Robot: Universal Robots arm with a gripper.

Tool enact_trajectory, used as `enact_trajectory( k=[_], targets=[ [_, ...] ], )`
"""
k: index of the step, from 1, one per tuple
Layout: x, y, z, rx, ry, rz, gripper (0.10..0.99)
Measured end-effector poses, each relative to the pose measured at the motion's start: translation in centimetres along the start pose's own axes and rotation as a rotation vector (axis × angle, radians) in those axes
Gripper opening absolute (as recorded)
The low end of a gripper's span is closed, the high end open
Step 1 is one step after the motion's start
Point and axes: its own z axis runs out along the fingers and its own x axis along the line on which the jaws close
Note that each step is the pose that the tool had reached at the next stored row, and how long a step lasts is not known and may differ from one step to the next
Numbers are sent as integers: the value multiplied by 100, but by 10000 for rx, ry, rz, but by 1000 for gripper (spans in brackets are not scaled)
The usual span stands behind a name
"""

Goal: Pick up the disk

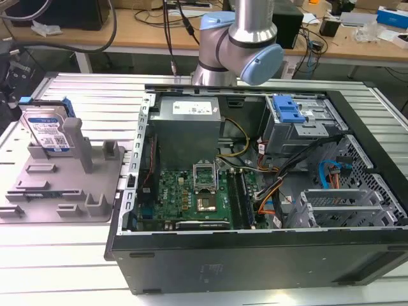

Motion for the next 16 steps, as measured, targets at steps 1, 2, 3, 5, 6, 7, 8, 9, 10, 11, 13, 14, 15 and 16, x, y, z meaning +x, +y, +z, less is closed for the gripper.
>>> enact_trajectory(
  k=[1,2,3,5,6,7,8,9,10,11,13,14,15,16],
  targets=[
    [0,0,0,0,14,-376,106],
    [0,0,0,0,21,-538,106],
    [0,0,0,0,35,-886,106],
    [0,0,0,0,52,-1355,106],
    [0,0,0,1,64,-1666,106],
    [0,0,0,1,75,-1960,106],
    [0,0,0,1,90,-2341,106],
    [0,0,0,2,96,-2521,106],
    [0,0,0,1,105,-2716,106],
    [0,0,0,2,127,-3310,114],
    [0,0,0,2,162,-4215,298],
    [0,0,0,2,177,-4627,416],
    [0,0,0,2,184,-4790,482],
    [0,0,0,2,190,-4954,482]
  ],
)
